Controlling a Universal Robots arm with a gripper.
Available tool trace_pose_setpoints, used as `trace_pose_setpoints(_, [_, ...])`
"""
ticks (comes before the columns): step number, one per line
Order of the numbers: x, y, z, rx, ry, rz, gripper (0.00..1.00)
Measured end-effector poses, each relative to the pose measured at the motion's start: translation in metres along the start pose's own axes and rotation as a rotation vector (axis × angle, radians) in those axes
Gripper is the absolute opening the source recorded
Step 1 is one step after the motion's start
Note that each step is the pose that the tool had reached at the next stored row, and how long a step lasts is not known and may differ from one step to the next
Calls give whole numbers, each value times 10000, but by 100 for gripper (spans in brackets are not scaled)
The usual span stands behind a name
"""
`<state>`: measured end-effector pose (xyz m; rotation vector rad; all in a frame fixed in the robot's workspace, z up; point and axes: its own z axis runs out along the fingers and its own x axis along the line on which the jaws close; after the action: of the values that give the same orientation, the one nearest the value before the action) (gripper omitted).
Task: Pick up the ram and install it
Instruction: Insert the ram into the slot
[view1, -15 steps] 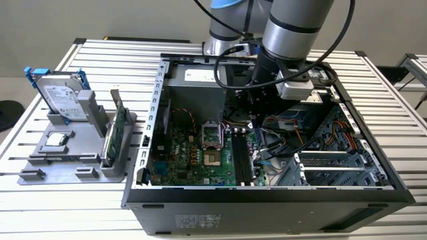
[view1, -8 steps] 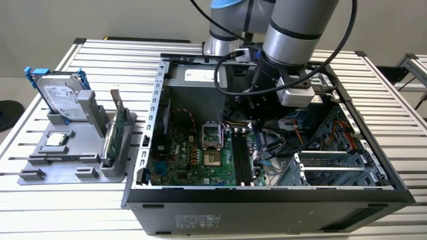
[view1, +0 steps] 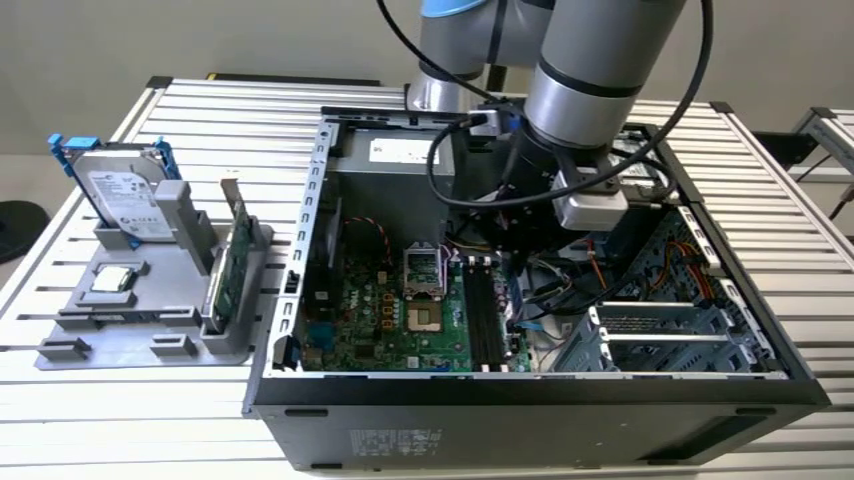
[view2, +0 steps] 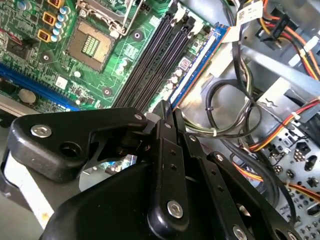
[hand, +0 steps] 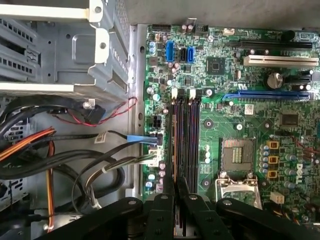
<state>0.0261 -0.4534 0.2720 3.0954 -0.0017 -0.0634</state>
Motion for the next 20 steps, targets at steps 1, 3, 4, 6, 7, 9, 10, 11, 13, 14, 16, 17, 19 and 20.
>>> trace_pose_setpoints(1, [0,5,8,0,0,1,0])
trace_pose_setpoints(3, [1,18,26,0,-1,0,0])
trace_pose_setpoints(4, [0,22,38,0,-1,1,0])
trace_pose_setpoints(6, [-1,29,62,-2,-1,0,0])
trace_pose_setpoints(7, [-1,34,76,-1,-1,0,0])
trace_pose_setpoints(9, [-2,39,108,0,-1,-1,0])
trace_pose_setpoints(10, [-2,41,122,-1,-1,-1,0])
trace_pose_setpoints(11, [-2,44,134,-1,-1,-1,0])
trace_pose_setpoints(13, [-1,47,158,-1,-1,1,0])
trace_pose_setpoints(14, [0,47,174,-3,-1,1,0])
trace_pose_setpoints(16, [1,48,206,-4,-1,0,0])
trace_pose_setpoints(17, [2,49,221,-5,-1,1,0])
trace_pose_setpoints(19, [3,48,257,-6,-1,0,0])
trace_pose_setpoints(20, [4,49,272,-9,-1,0,0])
